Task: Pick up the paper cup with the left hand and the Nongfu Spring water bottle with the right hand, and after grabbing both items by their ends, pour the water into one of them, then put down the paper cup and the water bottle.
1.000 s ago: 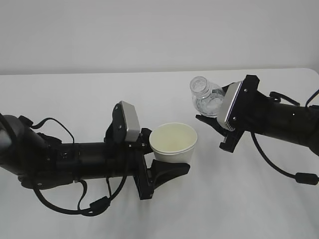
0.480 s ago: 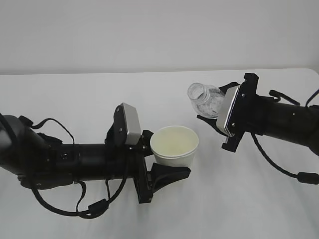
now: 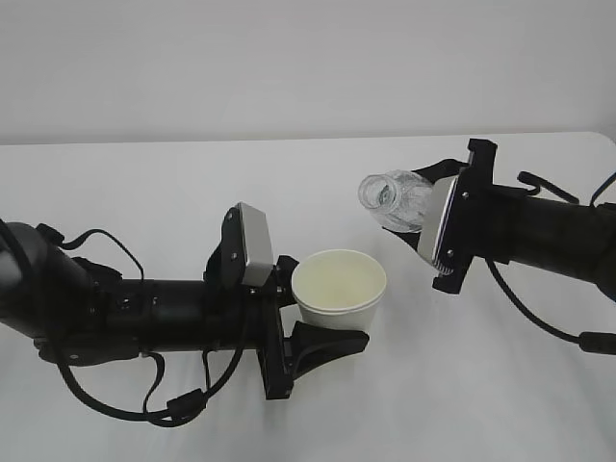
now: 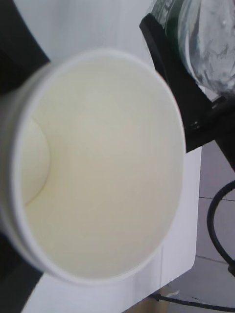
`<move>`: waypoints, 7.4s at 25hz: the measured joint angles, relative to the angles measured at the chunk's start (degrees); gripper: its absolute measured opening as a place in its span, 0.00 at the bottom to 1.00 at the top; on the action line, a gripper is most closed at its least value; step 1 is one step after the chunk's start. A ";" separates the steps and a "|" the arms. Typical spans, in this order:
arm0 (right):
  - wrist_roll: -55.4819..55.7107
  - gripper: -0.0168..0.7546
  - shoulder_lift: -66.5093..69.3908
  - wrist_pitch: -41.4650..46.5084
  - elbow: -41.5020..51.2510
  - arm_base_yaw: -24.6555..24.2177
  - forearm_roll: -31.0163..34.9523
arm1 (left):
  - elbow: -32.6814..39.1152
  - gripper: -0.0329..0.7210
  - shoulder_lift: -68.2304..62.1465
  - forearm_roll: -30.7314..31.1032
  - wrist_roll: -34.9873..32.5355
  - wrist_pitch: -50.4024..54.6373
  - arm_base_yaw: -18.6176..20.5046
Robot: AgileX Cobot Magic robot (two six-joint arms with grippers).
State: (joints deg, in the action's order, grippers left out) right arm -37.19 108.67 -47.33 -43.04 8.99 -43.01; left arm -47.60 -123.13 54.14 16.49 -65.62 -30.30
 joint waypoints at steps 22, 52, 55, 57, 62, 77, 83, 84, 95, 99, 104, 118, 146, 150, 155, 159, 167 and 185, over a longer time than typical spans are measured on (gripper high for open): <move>-12.52 0.62 0.00 -3.98 0.00 0.00 1.54 | 0.00 0.68 0.00 1.23 0.00 0.00 -1.04; -23.46 0.62 0.00 -7.95 0.00 0.00 3.75 | 0.00 0.68 0.00 -4.44 -1.89 0.00 -2.60; -23.96 0.62 0.00 -7.95 0.00 0.00 3.77 | 0.00 0.68 0.00 -4.44 -2.45 0.00 -2.60; -25.25 0.62 0.00 -7.95 0.00 0.00 3.77 | 0.00 0.68 0.00 -4.44 -2.85 0.00 -2.60; -27.63 0.62 0.00 -8.03 0.00 0.00 3.87 | 0.00 0.68 0.00 -4.47 -3.06 0.00 -2.60; -32.78 0.62 0.00 -8.03 0.00 0.00 3.87 | 0.00 0.68 0.00 -4.57 -3.06 0.00 -2.60; -33.82 0.62 0.00 -8.17 0.00 0.00 3.87 | 0.00 0.67 0.00 -4.57 -3.06 0.00 -2.60; -34.09 0.62 0.00 -8.40 0.00 0.00 3.87 | 0.00 0.67 0.00 -4.57 -3.06 0.00 -2.60; -36.21 0.62 0.00 -10.57 0.00 0.00 3.87 | 0.00 0.66 0.00 -4.59 -3.06 0.00 -2.60; -36.46 0.62 0.00 -10.57 0.00 0.00 3.87 | 0.00 0.66 0.00 -4.59 -3.06 0.00 -2.60; -36.46 0.62 0.00 -10.57 0.00 0.00 3.87 | 0.00 0.66 0.00 -4.59 -3.06 0.00 -2.60; -37.28 0.62 0.00 -10.89 0.00 0.00 3.87 | 0.00 0.66 0.00 -5.04 -3.06 0.00 -2.60; -37.77 0.62 0.00 -10.98 0.00 0.00 3.87 | 0.00 0.65 0.00 -5.04 -3.06 0.00 -2.60; -37.77 0.62 0.00 -10.98 0.00 0.00 3.87 | 0.00 0.65 0.00 -5.04 -3.06 0.00 -2.60; -37.77 0.62 0.00 -10.98 0.00 0.00 3.87 | 0.00 0.65 0.00 -5.04 -3.06 0.00 -2.60; -37.80 0.62 0.00 -10.98 0.00 0.00 3.87 | 0.00 0.65 0.00 -5.04 -3.06 0.00 -2.60; -37.80 0.62 0.00 -10.98 0.00 0.00 3.87 | 0.00 0.64 0.00 -5.04 -3.06 0.00 -2.60; -37.90 0.62 0.00 -11.43 0.00 0.00 3.87 | 0.00 0.64 0.00 -5.04 -3.06 0.00 -2.60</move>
State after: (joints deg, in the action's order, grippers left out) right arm -75.09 108.67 -58.76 -43.04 8.99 -39.14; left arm -47.60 -123.13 49.11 13.44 -65.62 -32.90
